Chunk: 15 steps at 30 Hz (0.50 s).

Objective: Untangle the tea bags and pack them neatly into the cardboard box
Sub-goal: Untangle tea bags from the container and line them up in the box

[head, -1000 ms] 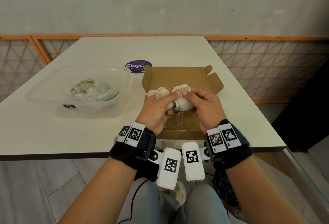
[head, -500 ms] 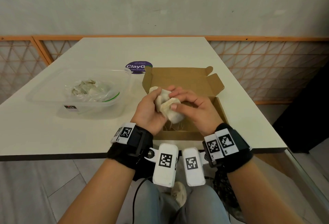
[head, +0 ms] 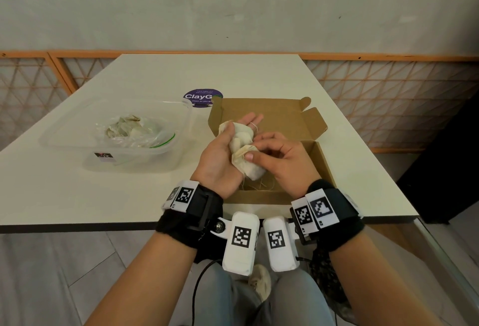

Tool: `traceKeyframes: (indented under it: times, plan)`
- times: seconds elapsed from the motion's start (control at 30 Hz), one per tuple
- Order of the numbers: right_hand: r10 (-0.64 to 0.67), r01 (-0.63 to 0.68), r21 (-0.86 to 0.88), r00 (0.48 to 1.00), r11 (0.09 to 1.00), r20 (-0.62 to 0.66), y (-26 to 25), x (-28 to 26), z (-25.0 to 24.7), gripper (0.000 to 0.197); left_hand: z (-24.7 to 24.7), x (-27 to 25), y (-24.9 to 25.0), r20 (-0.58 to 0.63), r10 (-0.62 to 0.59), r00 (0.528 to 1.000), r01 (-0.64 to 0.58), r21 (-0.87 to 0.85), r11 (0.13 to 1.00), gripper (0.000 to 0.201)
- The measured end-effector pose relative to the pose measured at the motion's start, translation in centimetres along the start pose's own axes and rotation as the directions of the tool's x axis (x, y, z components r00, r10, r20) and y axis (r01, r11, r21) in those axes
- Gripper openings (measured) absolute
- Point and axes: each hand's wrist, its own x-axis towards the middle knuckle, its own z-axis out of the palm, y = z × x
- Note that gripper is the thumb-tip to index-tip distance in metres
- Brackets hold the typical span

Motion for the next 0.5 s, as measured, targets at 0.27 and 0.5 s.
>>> traceKeyframes:
  times: [0.27,0.5]
  plan:
    - [0.081,-0.081,0.032,0.997,0.996,-0.006,-0.4,-0.3,-0.4,0.014,-0.4,0.3,-0.1,-0.04,0.043,0.998,-0.04,0.061,0.997,0.04]
    - [-0.001,0.007,-0.222,1.0,0.975,0.027,-2.4,-1.4,-2.4,0.014,-0.8,0.5,-0.5,-0.051,0.085,0.995,-0.071,0.232,0.97,0.025]
